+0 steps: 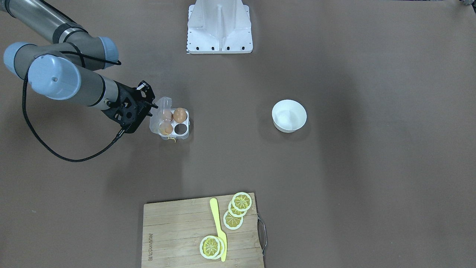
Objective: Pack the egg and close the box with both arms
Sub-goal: 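Push the carton lid over the eggs with the right gripper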
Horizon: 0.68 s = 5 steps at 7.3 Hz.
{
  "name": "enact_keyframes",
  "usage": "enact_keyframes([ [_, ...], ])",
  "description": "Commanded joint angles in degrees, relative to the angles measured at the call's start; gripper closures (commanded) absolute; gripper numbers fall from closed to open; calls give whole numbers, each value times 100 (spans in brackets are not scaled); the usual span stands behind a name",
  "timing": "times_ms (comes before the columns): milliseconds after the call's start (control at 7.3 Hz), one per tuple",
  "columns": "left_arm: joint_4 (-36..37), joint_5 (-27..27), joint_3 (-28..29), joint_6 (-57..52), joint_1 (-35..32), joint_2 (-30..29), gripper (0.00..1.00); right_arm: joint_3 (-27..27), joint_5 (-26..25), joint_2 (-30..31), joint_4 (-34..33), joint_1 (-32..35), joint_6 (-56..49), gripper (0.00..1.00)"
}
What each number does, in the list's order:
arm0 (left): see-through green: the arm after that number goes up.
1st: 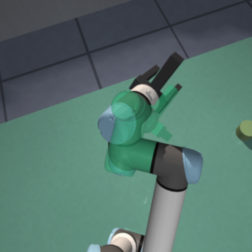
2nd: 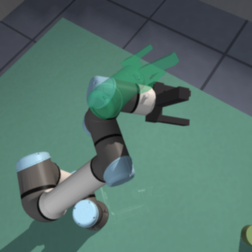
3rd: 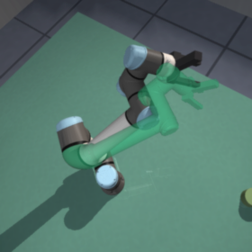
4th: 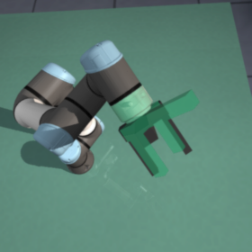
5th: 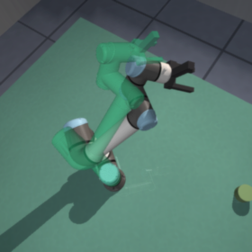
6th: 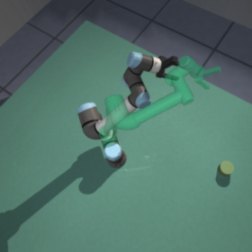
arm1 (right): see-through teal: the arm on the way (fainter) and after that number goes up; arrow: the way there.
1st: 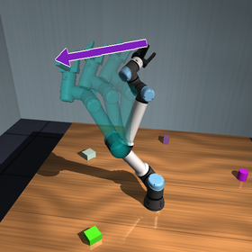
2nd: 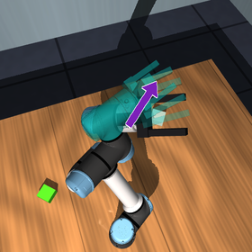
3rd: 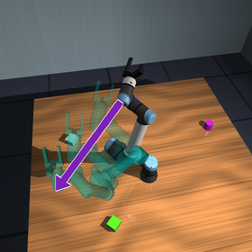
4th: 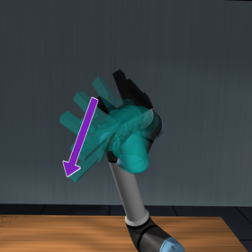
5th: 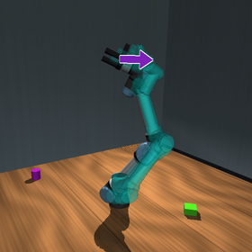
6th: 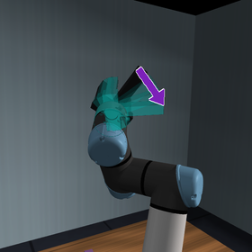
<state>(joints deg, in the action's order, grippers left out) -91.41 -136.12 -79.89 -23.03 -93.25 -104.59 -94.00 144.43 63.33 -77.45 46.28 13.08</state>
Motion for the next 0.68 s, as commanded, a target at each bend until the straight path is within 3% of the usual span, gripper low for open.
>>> enact_keyframes([
  [0,0,-3,0,0,-9,0,6,31,-450,-136,-7,-329,211,63],
  [137,9,-3,0,0,-9,0,6,-4,-450,-146,2,-330,282,58],
  [274,0,-3,0,0,-9,44,6,-30,-381,-233,-7,-130,283,1],
  [548,0,-3,-9,0,-9,44,6,-92,-48,-77,-77,554,283,0],
])
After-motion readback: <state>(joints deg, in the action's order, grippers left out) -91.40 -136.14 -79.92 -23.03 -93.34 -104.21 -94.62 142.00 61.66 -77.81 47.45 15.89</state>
